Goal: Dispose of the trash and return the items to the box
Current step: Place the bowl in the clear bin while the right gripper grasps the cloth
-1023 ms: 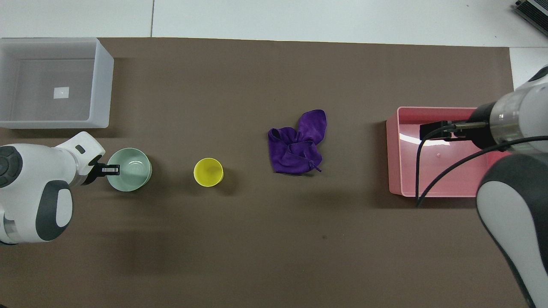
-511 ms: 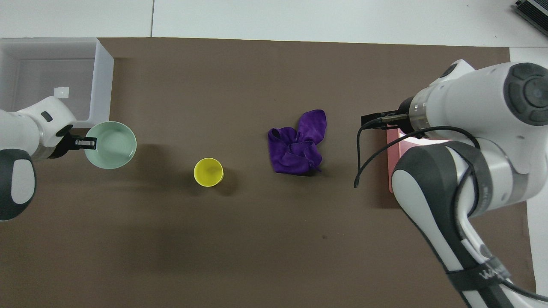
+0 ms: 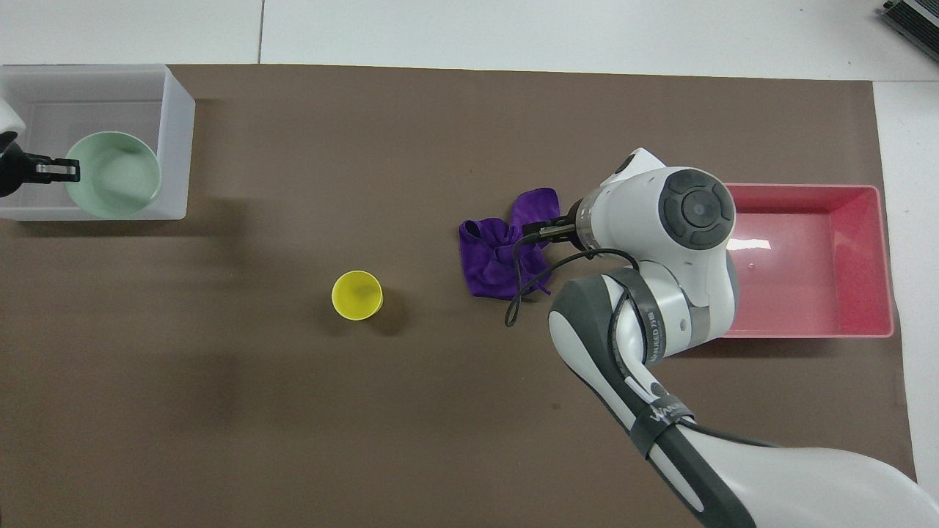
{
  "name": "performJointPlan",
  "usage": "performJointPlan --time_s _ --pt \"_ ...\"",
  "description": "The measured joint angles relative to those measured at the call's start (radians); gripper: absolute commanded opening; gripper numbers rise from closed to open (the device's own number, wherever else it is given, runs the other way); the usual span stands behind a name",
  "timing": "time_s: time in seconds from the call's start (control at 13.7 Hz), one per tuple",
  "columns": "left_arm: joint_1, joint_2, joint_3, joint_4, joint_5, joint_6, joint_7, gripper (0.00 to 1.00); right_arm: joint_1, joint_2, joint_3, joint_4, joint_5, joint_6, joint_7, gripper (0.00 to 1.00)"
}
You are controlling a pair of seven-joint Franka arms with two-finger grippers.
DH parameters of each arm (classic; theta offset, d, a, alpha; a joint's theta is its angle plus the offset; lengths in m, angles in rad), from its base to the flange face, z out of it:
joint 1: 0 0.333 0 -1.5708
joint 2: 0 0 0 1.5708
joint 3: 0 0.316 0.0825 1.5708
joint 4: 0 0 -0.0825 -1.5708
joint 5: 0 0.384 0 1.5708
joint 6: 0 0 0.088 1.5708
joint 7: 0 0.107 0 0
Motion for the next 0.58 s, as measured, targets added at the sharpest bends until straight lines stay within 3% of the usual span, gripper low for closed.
performJointPlan --time_s 0.22,0.58 --pt "0.024 0.092 0.0 0.129 0.0 -0.004 0.002 0.0 0.056 0.055 0.001 -0.022 0.0 0.136 0.002 1.0" --pt "0.05 0.284 0.001 0.36 0.002 -0.056 0.006 0.0 0.1 0.126 0.002 -0.037 -0.001 0.239 -0.028 0.99"
